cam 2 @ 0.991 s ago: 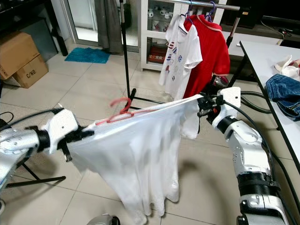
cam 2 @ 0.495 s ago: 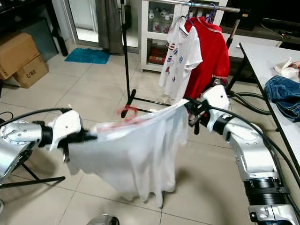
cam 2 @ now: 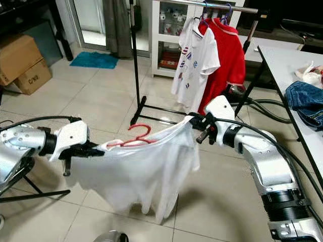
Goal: Hang hanger
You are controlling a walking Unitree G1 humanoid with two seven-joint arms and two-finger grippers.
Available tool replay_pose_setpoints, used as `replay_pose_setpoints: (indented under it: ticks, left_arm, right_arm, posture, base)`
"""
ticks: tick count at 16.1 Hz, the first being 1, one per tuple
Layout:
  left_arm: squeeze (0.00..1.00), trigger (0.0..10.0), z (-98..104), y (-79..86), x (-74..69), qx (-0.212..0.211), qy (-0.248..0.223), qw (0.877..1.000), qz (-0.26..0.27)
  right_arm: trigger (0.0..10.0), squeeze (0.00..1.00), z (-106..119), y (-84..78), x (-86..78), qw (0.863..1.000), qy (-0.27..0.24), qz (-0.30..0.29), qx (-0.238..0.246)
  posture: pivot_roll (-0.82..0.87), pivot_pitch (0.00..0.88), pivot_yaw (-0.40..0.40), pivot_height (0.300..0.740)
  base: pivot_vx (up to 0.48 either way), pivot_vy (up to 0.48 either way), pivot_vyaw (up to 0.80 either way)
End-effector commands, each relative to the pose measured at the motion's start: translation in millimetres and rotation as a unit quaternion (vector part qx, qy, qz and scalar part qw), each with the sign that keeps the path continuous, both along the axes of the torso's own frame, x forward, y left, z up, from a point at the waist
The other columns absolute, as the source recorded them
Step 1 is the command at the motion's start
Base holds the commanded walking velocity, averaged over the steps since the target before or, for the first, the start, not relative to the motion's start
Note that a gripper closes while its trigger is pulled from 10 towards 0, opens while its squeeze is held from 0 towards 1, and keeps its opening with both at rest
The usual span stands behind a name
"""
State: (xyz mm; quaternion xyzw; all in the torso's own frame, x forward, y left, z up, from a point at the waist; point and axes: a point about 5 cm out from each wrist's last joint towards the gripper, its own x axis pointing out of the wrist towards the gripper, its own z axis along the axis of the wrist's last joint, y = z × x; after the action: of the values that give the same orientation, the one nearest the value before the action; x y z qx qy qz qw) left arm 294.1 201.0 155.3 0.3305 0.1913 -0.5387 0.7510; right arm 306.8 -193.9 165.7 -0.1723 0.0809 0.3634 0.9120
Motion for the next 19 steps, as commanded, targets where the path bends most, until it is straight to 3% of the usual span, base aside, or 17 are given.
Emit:
replay_pose_setpoints:
  ticks: [1,4,11,12,13,15,16,18,19]
  left_arm:
    - [0.00,0.0,7.2,7.4,5.6,0.016,-0.021,0.999,0.021]
    - [0.00,0.0,8.0,12.6,7.9,0.022,-0.022,0.999,0.038]
    - [0.00,0.0,5.7,2.5,12.4,-0.001,-0.013,1.000,0.014]
    - [0.00,0.0,7.5,-0.2,14.0,-0.009,-0.013,1.000,0.010]
    - [0.00,0.0,8.2,-1.2,14.8,-0.013,-0.013,1.000,0.009]
    - [0.00,0.0,7.9,-2.1,17.5,-0.006,-0.016,1.000,0.010]
    - [0.00,0.0,8.1,-1.2,18.3,-0.007,-0.016,1.000,0.010]
    - [0.00,0.0,8.4,-3.9,16.6,-0.021,-0.008,1.000,0.001]
    - [0.00,0.0,7.6,-6.9,14.0,-0.028,0.000,1.000,-0.012]
  right_arm:
    - [0.0,0.00,1.4,-7.1,-1.3,1.000,0.004,-0.012,-0.024]
    - [0.0,0.00,5.1,-15.3,-1.0,0.999,0.003,-0.028,-0.032]
    - [0.0,0.00,11.7,3.2,-10.2,0.999,0.002,0.020,-0.029]
    - [3.6,0.00,13.2,8.7,-13.4,0.999,0.001,0.042,-0.023]
    - [3.6,0.00,13.9,11.0,-14.7,0.999,0.001,0.050,-0.020]
    - [8.7,0.00,13.2,22.3,-24.0,0.995,0.015,0.099,-0.028]
    - [10.0,0.00,12.4,22.6,-26.7,0.994,0.020,0.104,-0.035]
    - [10.0,0.00,11.7,22.6,-24.1,0.995,0.030,0.093,-0.026]
    - [10.0,0.07,12.3,24.2,-22.3,0.995,0.028,0.089,-0.025]
  posture:
    - [0.08,0.000,0.010,0.740]
    - [0.08,0.000,0.011,0.740]
    - [0.07,0.000,0.021,0.740]
    - [0.07,0.000,0.024,0.740]
    - [0.07,0.000,0.024,0.740]
    - [0.07,0.000,0.025,0.740]
    - [0.07,0.000,0.025,0.740]
    - [0.07,0.000,0.025,0.740]
    - [0.07,0.000,0.024,0.740]
  base:
    - [0.000,0.000,0.00]
    - [0.000,0.000,0.00]
    - [0.000,0.000,0.00]
    - [0.000,0.000,0.00]
    - [0.000,0.000,0.00]
    - [0.000,0.000,0.00]
    - [0.000,0.000,0.00]
    - [0.000,0.000,0.00]
    - [0.000,0.000,0.00]
